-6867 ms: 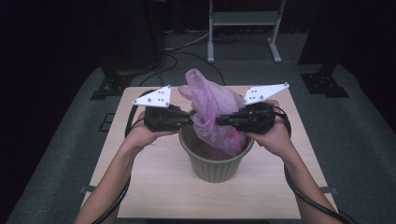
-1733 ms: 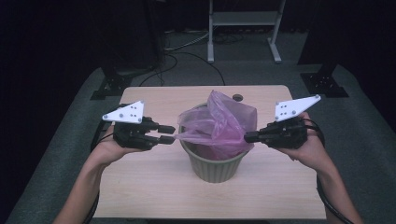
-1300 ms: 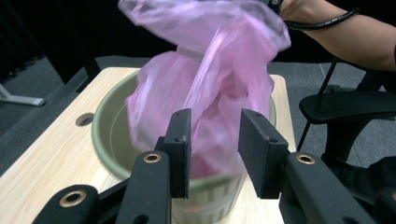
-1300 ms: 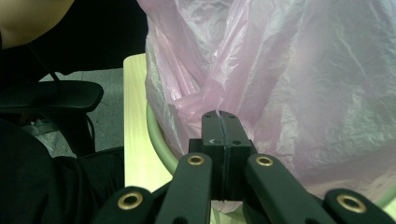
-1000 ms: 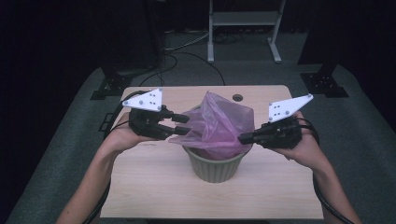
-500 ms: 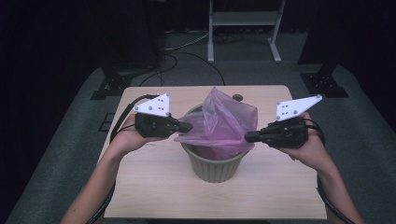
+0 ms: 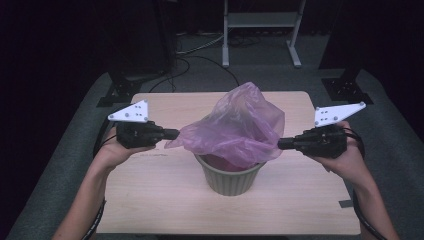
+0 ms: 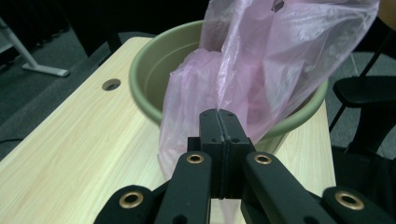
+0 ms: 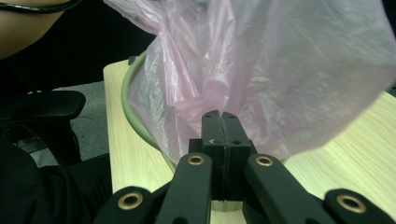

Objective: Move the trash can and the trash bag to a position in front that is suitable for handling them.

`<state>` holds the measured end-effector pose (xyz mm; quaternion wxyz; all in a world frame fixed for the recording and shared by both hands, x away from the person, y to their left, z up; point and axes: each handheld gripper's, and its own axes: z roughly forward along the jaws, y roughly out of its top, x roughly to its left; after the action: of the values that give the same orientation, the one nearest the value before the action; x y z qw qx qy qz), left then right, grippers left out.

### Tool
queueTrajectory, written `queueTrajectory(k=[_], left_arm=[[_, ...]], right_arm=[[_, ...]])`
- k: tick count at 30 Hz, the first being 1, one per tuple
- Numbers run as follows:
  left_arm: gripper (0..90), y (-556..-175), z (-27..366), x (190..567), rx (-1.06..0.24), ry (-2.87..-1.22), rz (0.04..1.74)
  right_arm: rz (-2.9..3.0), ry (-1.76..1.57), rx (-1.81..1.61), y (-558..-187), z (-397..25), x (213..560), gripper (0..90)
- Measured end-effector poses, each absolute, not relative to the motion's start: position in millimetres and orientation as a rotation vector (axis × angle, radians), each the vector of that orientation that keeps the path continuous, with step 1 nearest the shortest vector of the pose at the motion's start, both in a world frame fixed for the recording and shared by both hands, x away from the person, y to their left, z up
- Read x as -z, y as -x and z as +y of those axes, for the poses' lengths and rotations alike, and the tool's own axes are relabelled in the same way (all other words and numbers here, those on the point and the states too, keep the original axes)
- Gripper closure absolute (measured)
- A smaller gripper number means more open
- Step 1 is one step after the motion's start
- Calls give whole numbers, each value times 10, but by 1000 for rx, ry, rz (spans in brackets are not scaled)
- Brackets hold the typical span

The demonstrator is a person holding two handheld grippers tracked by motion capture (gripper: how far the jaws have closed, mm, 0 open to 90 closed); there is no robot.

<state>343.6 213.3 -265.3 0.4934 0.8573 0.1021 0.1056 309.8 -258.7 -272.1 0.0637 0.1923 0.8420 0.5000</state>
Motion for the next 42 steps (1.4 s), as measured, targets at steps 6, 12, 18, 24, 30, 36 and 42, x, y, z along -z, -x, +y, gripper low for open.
queueTrajectory(k=[6,12,18,24,30,36,42], left_arm=[[900,-3423,2364,2701,-250,-2049,307],[900,-3405,2522,2750,-242,-2029,352],[900,-3390,2653,2900,-213,-2027,411],[900,-3375,2729,3086,-178,-2031,447],[900,-3384,2760,3294,-145,-2032,484],[900,-3414,2771,3552,-98,-2030,520],[900,-3427,2770,3651,-83,-2022,531]], right_arm=[[2539,-609,-1493,-3093,-2664,2751,900],[2525,-647,-1466,-3070,-2754,2764,900],[2521,-705,-1425,-3065,-2892,2834,900],[2537,-769,-1395,-3071,-2992,2973,900],[2569,-828,-1373,-3112,-3045,3203,900],[2604,-878,-1385,-3162,-3056,3450,900],[2615,-891,-1395,-3185,-3028,3538,900]])
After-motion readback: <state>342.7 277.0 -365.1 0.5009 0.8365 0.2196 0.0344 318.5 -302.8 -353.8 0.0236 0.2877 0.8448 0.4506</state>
